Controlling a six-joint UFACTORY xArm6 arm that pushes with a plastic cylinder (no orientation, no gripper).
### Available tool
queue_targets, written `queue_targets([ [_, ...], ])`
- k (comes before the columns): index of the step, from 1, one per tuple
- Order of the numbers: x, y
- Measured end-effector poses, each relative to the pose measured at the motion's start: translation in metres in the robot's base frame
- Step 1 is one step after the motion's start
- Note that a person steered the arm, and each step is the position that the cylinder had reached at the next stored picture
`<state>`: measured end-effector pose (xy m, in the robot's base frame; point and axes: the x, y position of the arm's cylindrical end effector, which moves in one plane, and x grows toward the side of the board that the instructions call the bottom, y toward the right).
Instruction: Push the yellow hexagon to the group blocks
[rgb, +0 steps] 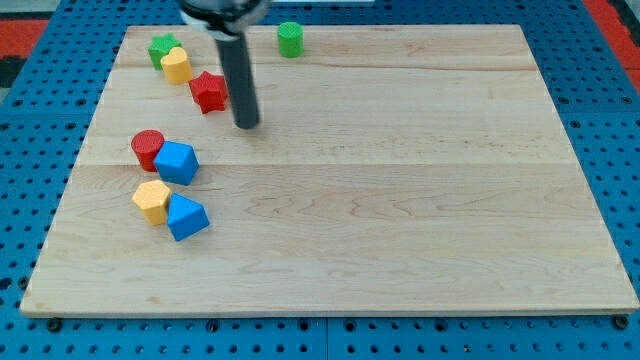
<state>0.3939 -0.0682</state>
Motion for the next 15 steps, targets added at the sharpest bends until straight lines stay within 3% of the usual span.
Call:
queue_targets([
  [1,0.07,0.031],
  [2,0.076,-0.041],
  [3,0.061,-0.094],
  [5,0.045,-0.113],
  [6,0.021,-0.042],
  [7,-0.038,-0.025],
  [8,-0.049,-0.058],
  [9,-0.074,-0.027],
  [10,-0.089,-0.093],
  [12,-0.03,-0.126],
  [13,-0.003,-0.046],
  [14,0.083,-0.007],
  [15,0.14,-0.018],
])
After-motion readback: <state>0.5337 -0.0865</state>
